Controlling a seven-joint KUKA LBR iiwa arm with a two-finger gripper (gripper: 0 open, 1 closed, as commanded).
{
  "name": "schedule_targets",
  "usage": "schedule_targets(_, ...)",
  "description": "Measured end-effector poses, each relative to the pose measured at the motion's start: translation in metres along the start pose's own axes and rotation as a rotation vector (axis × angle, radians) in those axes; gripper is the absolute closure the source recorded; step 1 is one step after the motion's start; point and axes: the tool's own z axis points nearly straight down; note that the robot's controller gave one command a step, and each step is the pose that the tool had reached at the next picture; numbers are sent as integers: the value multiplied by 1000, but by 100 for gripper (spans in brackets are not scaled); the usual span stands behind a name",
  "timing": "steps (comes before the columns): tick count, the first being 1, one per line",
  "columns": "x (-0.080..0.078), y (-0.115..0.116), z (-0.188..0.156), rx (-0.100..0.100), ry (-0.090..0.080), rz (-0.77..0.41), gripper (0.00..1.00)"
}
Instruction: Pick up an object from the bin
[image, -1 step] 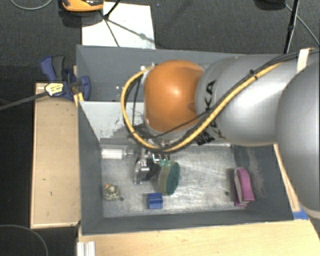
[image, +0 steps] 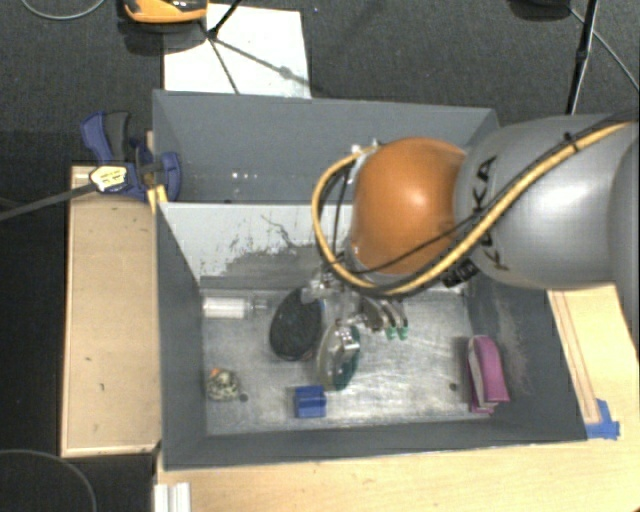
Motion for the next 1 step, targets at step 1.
schedule_targets(1, -48, 4, 92, -4, -5, 143, 0)
